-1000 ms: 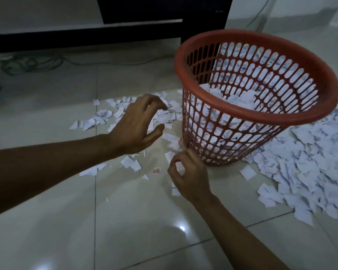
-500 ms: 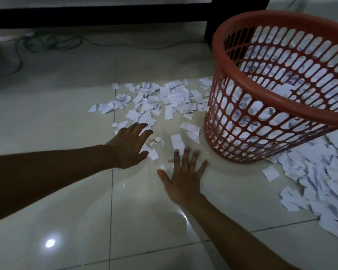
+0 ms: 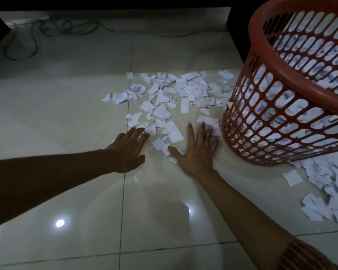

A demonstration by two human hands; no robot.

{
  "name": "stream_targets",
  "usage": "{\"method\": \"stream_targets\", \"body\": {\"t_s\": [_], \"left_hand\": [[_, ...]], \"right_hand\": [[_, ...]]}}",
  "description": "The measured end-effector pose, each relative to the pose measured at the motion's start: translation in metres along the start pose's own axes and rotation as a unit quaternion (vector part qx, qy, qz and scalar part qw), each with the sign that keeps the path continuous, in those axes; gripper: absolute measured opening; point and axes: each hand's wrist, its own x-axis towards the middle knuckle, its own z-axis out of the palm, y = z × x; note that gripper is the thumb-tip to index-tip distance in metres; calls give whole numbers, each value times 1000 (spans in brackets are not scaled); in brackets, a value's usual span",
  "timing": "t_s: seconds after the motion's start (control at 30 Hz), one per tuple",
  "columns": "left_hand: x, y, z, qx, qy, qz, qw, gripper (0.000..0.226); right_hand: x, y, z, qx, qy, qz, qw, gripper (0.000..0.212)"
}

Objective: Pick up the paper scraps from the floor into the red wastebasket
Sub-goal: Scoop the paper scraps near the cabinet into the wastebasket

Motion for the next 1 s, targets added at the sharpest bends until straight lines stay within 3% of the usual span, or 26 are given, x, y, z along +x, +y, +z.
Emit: {"method": "stream_targets", "body": {"t_s": [0.13, 0.37, 0.53, 0.67, 0.87, 1.0], "left_hand": [[-7, -4, 7, -24, 12, -3, 1000, 68], [-14, -19, 16, -47, 15, -19, 999, 66], [-9, -22, 13, -41, 30, -23, 998, 65], [-4, -18, 13, -45, 37, -20, 998, 65], [-3, -17, 13, -64, 27, -28, 997, 69], [-1, -21, 15, -68, 26, -37, 997, 64]], "right_hand": [[14, -5, 3, 0, -38, 2, 999, 105], [-9, -39, 18, 18, -53, -123, 991, 100], [21, -24, 0, -8, 41, -13, 999, 104], [45, -3, -7, 4, -27, 54, 998, 110], [14, -31, 8, -7, -84, -79, 993, 103], [-9, -50, 26, -39, -12, -152, 987, 75]]}}
